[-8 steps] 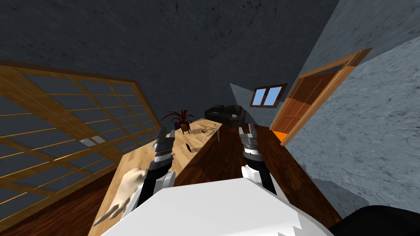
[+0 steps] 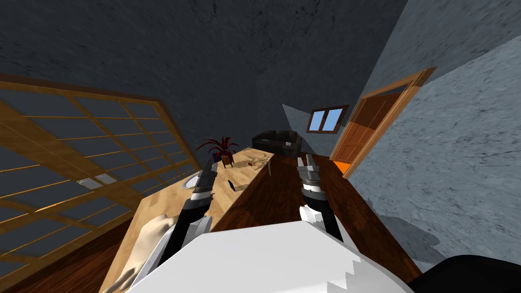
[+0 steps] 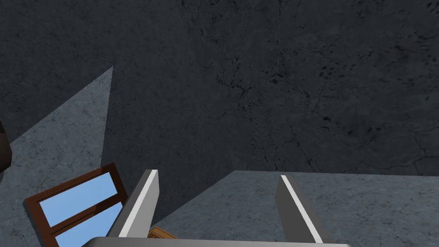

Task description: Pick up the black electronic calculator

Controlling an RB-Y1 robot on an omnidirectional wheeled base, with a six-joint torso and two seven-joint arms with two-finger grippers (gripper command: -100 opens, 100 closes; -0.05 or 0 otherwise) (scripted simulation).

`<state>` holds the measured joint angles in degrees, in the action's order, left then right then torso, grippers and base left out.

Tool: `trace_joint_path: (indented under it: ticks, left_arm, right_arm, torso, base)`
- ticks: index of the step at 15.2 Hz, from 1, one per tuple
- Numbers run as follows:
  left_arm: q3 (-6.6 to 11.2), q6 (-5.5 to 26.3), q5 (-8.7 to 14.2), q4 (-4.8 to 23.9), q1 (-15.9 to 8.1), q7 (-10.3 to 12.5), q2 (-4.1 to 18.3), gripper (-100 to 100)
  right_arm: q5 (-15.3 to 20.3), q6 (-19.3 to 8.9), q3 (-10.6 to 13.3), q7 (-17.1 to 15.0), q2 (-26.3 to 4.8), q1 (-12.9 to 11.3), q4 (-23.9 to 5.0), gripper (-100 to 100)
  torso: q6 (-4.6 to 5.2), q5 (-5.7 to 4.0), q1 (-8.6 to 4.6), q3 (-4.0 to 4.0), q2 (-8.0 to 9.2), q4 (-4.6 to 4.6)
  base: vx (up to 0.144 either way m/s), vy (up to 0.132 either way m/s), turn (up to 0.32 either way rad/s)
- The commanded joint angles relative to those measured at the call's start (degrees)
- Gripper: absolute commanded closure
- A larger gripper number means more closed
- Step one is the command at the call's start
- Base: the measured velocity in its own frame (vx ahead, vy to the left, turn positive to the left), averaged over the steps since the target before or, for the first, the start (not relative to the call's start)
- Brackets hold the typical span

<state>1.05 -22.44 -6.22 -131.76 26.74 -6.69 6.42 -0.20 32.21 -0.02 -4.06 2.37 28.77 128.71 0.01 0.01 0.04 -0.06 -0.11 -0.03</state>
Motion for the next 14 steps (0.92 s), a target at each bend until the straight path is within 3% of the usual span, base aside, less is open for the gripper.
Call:
trace_joint_path:
  ticks: [1, 4, 9, 14]
  left_arm:
    - [1.07, 2.9, 0.5, 0.0, 0.1, -0.5, 1.9, -100]
    - [1.67, 5.4, 0.7, -0.1, 0.2, -1.0, 2.9, -100]
    - [3.83, 12.4, 1.6, -0.1, 0.8, -3.0, 5.4, -100]
    - [4.65, 17.1, 1.9, -0.1, 1.0, -3.8, 6.0, -100]
  right_arm:
    - [0.0, 0.0, 0.0, 0.0, 0.0, 0.0, 0.0, 0]
    - [0.0, 0.0, 0.0, 0.0, 0.0, 0.0, 0.0, 0]
    - [0.0, 0.0, 0.0, 0.0, 0.0, 0.0, 0.0, 0]
    - [0.0, 0.0, 0.0, 0.0, 0.0, 0.0, 0.0, 0]
  torso:
    - [0.00, 0.00, 0.00, 0.00, 0.00, 0.00]
    - [0.01, 0.00, 0.01, -0.01, -0.01, 0.00]
    - [0.01, 0.00, 0.01, -0.03, -0.05, -0.01]
    - [0.01, 0.00, -0.01, -0.02, -0.03, -0.01]
  base:
    - [0.026, 0.006, -0.093]
    - [0.028, 0.007, -0.085]
    - [0.035, 0.008, -0.124]
    - [0.028, 0.007, -0.081]
